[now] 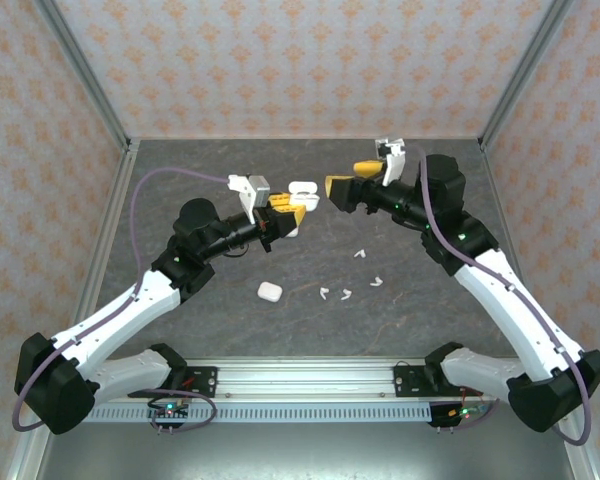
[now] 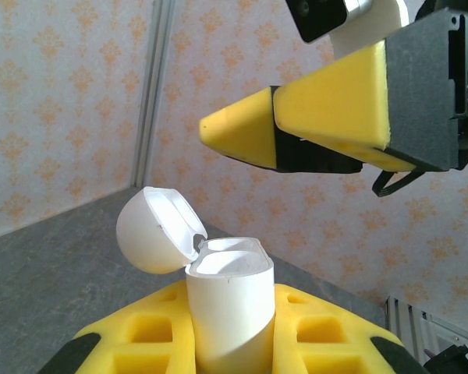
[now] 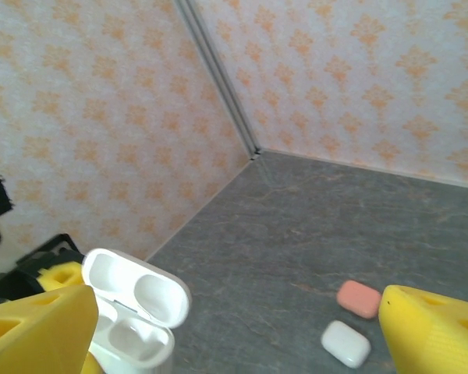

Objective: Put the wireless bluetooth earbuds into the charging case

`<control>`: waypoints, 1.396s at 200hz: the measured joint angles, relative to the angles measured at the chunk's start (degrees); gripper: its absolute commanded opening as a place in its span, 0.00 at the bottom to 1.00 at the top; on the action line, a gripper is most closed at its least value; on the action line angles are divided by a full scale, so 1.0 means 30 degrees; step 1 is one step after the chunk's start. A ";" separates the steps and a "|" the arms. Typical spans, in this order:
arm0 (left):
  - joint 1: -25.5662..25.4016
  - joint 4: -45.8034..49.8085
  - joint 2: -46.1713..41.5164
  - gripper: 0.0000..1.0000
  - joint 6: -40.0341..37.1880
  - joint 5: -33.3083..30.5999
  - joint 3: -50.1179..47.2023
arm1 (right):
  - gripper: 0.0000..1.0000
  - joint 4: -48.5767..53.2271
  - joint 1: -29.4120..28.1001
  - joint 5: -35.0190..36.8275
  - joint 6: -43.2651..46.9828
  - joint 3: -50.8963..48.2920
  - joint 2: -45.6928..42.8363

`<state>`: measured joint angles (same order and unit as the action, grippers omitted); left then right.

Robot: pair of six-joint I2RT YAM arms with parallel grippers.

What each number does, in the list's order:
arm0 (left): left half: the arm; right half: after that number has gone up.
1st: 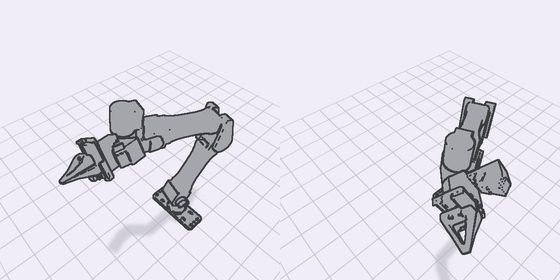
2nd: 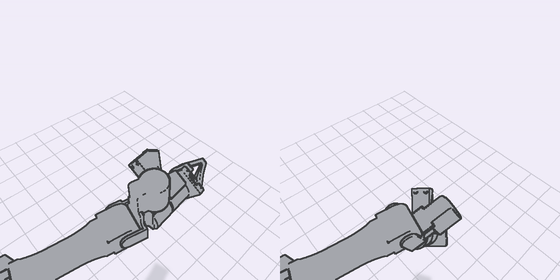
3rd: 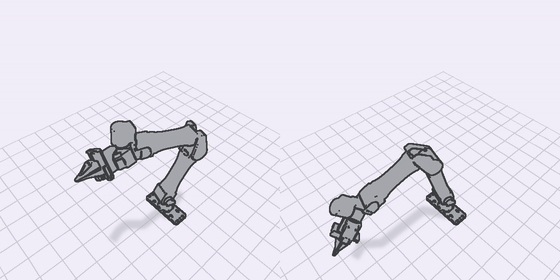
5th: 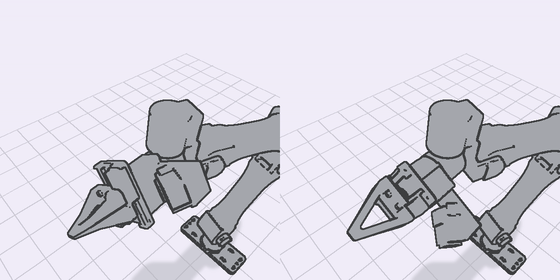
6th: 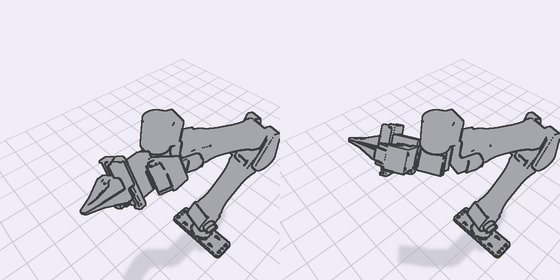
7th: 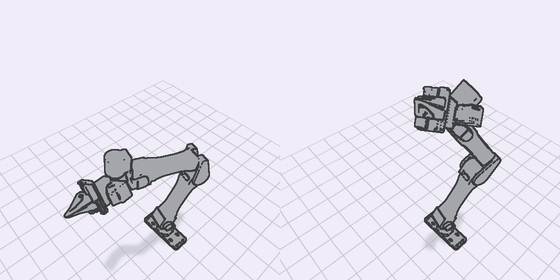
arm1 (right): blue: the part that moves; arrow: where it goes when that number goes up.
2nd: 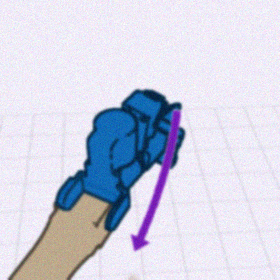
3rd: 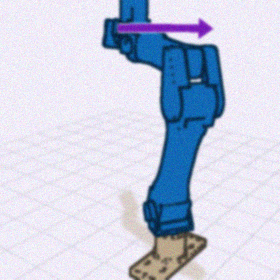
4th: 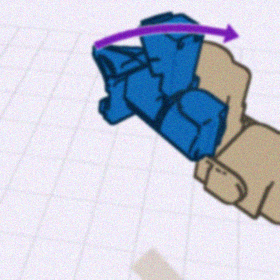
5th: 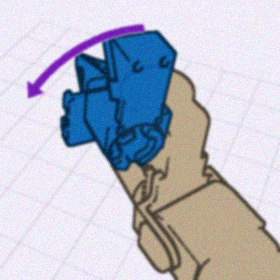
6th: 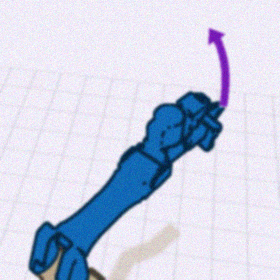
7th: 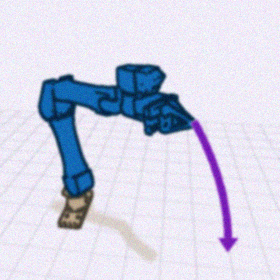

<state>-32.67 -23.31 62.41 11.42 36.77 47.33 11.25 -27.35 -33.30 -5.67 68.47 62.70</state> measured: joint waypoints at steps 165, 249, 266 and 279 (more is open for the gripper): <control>0.0000 0.0758 -0.0597 0.00 -0.0007 -0.0437 -0.0007 | 0.73 0.5610 0.0576 0.5581 -0.0466 -0.4131 0.1530; 0.0000 0.1217 -0.0969 0.00 -0.0342 -0.0452 -0.0007 | 0.48 0.2922 0.2783 0.4437 -0.1217 -0.5399 0.7752; 0.0000 0.1231 -0.1035 0.00 -0.0350 -0.0510 -0.0007 | 0.45 0.2426 0.2776 0.4393 -0.1144 -0.5399 0.8648; 0.0000 0.1275 -0.1086 0.00 -0.0350 -0.0568 -0.0015 | 0.44 0.2200 0.2776 0.4408 -0.1173 -0.5391 0.9245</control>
<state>-32.67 -19.49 59.16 10.37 35.07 47.29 17.85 -19.03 -20.08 -9.19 52.29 90.43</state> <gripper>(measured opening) 0.187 0.449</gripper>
